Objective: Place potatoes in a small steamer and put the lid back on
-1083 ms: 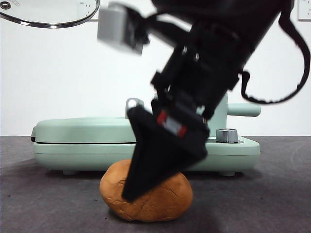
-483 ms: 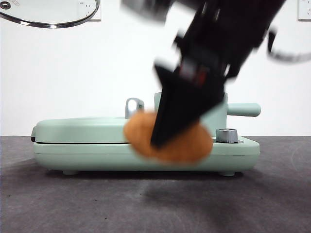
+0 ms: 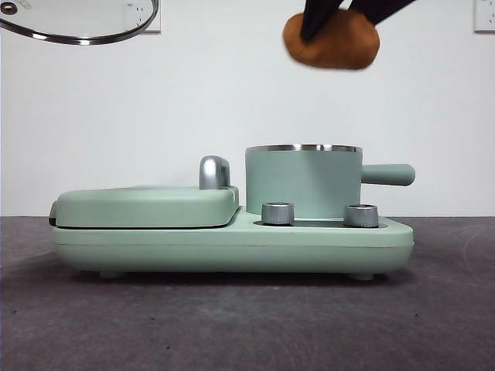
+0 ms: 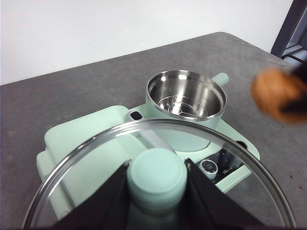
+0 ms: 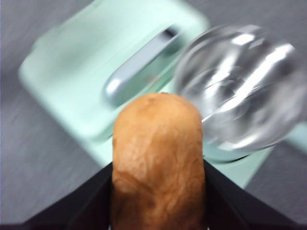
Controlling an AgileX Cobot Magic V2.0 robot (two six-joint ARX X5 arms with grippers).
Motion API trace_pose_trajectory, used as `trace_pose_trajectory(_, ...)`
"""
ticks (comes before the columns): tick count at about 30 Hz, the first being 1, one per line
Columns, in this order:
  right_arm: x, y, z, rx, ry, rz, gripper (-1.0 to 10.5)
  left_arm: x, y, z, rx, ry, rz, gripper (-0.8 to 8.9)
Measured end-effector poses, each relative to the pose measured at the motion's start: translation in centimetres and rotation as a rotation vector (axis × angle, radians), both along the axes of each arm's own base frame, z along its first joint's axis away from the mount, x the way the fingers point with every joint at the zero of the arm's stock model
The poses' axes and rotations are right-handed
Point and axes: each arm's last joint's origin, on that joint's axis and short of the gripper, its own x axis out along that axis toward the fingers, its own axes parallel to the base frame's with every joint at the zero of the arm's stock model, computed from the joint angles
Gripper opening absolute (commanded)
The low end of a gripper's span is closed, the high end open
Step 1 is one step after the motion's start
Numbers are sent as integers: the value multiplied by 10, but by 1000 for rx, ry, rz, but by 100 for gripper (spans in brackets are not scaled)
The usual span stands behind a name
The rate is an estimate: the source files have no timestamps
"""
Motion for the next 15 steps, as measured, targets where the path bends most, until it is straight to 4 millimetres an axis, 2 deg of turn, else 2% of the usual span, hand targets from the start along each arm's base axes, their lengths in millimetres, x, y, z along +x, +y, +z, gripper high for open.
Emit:
trace_pose_trajectory(4,31,-9,19,41,-5,-63,192,0,0,0,1,-1,0,14)
trace_pose_trajectory(7,58,-12,24,62,11,-85,192,0,0,0,2,-2,-1,14)
trace_pose_trajectory(15,117,0,11,52,47,-87,192,0,0,0,2,-2,-1,14)
